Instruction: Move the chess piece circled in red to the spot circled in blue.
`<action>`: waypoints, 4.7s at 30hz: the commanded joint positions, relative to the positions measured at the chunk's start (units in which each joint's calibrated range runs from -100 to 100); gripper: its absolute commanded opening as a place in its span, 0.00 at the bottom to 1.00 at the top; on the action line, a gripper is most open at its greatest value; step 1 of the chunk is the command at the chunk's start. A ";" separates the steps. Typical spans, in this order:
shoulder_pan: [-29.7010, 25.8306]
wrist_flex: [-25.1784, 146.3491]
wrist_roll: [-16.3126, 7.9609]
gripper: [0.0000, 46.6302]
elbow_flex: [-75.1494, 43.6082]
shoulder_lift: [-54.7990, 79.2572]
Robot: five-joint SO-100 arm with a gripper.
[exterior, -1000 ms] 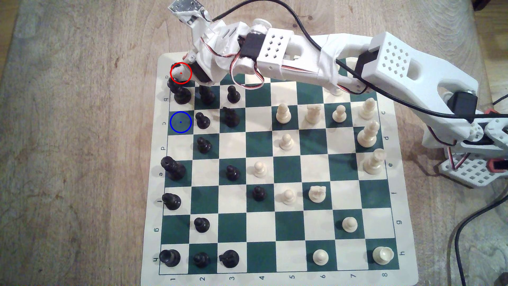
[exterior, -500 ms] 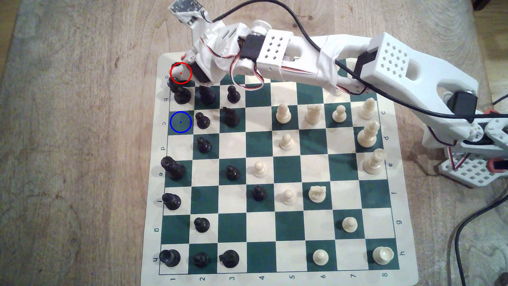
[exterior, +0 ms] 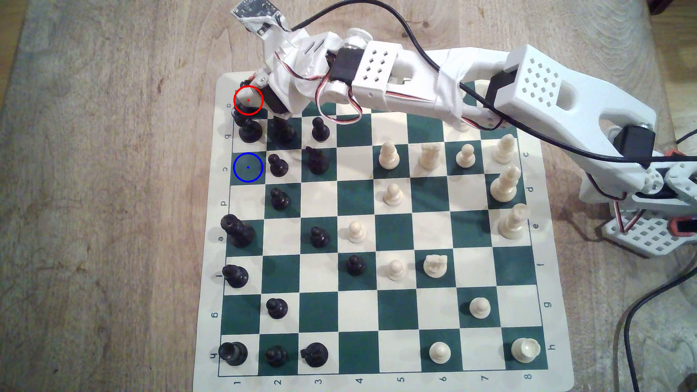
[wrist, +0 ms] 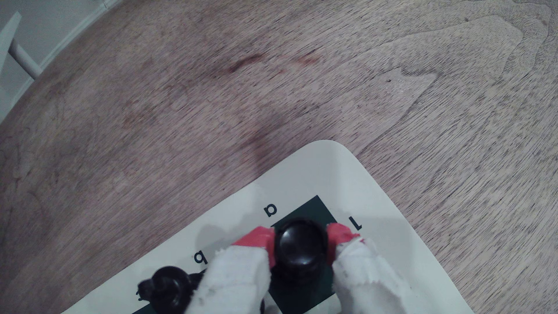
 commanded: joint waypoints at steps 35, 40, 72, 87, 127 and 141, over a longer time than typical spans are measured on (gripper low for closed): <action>-6.60 3.68 1.51 0.01 16.41 -39.18; -8.40 0.15 1.22 0.01 27.11 -42.23; -10.28 -12.21 7.91 0.01 32.28 -25.26; -9.96 -15.08 9.47 0.01 31.46 -21.27; -8.48 -14.83 9.62 0.35 24.12 -19.23; -9.10 -13.77 9.43 0.35 51.77 -52.00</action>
